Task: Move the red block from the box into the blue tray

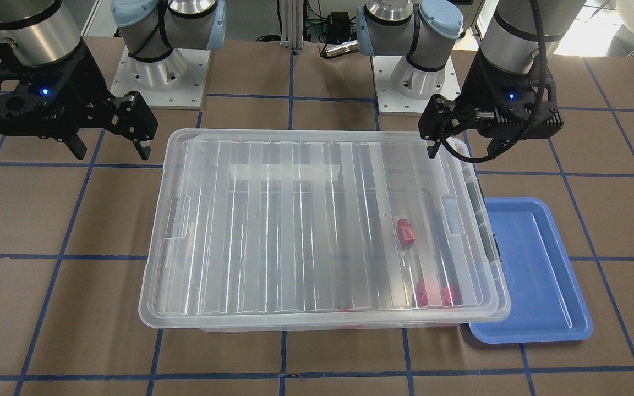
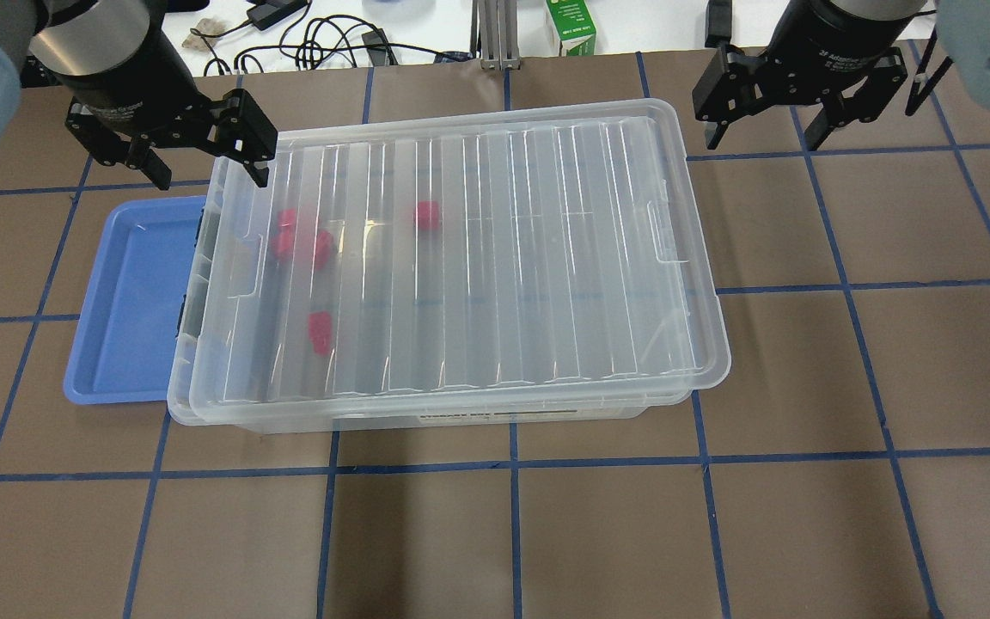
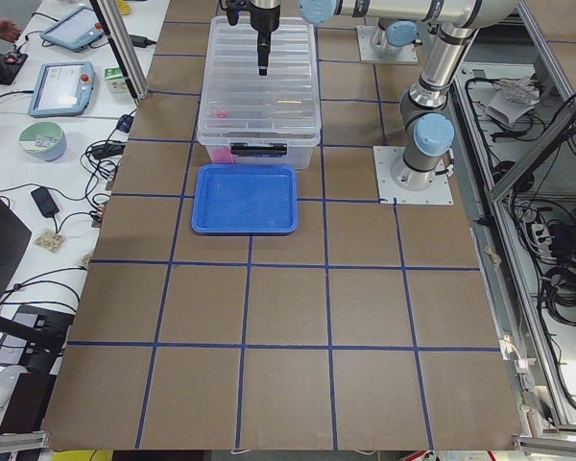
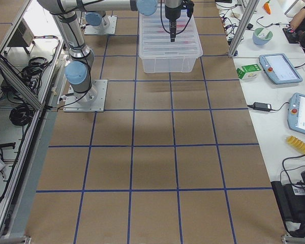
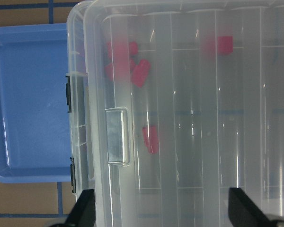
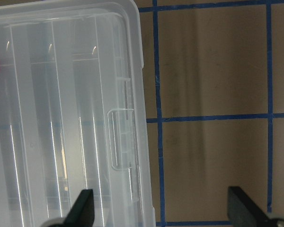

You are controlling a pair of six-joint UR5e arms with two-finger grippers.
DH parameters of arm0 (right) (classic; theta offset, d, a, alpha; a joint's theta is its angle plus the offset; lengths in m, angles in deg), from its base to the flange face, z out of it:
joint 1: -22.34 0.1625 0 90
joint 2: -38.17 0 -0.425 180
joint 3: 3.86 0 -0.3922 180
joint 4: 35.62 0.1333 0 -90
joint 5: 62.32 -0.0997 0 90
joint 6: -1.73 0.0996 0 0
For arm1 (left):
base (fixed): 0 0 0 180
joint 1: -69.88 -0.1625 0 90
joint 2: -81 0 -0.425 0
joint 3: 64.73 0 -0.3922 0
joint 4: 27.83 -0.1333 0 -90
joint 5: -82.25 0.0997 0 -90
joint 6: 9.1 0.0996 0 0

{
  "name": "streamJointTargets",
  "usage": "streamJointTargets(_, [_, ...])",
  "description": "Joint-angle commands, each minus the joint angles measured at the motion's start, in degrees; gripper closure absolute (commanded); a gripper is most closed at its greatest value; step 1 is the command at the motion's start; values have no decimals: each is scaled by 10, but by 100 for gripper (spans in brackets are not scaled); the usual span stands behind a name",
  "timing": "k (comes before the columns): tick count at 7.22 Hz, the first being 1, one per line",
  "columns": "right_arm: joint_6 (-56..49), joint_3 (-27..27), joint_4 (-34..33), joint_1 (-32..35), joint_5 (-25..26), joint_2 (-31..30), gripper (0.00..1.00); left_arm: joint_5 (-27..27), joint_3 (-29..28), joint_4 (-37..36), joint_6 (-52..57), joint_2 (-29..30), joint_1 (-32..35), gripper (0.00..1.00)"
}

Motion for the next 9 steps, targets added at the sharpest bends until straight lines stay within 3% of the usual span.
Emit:
streamJointTargets(1, [-1, 0, 0, 0, 0, -1, 0, 0, -1, -3, -1, 4, 4, 0])
streamJointTargets(9, [4, -12, -2, 1, 0, 4, 0, 1, 1, -3, 7, 1, 1, 0])
